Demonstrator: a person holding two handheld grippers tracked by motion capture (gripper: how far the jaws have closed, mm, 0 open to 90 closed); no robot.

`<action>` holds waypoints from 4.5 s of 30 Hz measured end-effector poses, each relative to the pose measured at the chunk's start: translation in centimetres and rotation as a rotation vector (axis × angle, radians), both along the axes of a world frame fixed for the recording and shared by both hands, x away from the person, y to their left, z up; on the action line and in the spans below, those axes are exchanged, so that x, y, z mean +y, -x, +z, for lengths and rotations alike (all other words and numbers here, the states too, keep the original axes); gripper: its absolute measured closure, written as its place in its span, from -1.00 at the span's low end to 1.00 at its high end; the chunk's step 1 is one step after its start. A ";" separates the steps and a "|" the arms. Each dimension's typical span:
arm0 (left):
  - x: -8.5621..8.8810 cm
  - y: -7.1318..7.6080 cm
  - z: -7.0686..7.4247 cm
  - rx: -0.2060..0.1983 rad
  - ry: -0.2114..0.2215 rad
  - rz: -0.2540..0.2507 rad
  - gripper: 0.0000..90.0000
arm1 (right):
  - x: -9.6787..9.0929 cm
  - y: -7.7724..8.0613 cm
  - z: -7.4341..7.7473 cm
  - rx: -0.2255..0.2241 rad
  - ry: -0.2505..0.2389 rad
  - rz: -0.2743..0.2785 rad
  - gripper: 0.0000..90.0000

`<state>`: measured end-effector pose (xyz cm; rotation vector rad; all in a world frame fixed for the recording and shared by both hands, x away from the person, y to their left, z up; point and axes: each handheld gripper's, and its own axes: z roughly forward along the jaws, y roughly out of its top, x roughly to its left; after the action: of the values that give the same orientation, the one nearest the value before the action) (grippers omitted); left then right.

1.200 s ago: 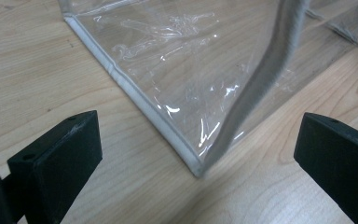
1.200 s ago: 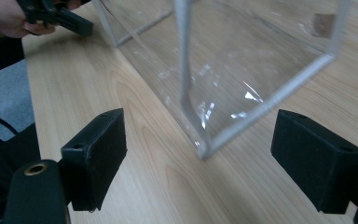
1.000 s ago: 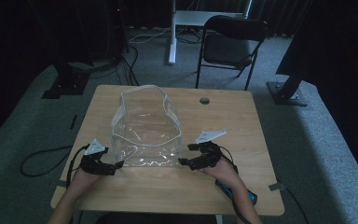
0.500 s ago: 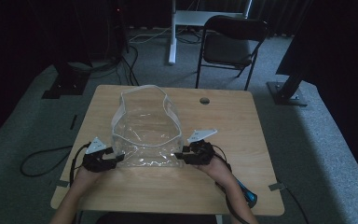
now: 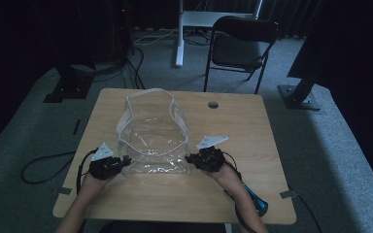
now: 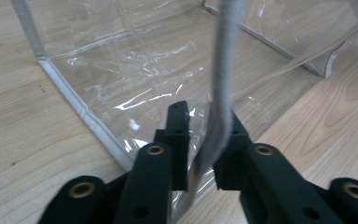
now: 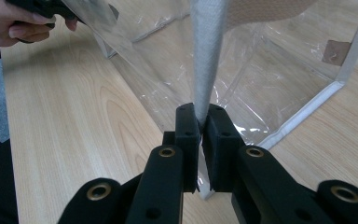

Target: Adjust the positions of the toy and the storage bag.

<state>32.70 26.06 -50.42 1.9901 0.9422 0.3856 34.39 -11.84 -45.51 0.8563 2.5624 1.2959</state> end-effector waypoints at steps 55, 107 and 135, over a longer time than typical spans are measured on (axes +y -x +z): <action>-9.4 -2.0 0.1 0.014 -0.010 -0.175 0.94 | -9.6 1.9 0.0 0.015 -0.003 -0.159 0.88; -18.7 -3.3 0.1 0.040 -0.004 -0.330 0.94 | -19.2 4.8 -0.2 0.038 -0.034 -0.334 0.89; -18.8 -3.0 1.0 0.046 -0.018 -0.329 0.05 | -19.8 7.3 -0.7 0.047 -0.105 -0.313 -0.45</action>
<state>35.71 7.29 -49.44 2.1322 0.6239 0.1641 27.12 -31.65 -46.20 1.2617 2.2888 1.3333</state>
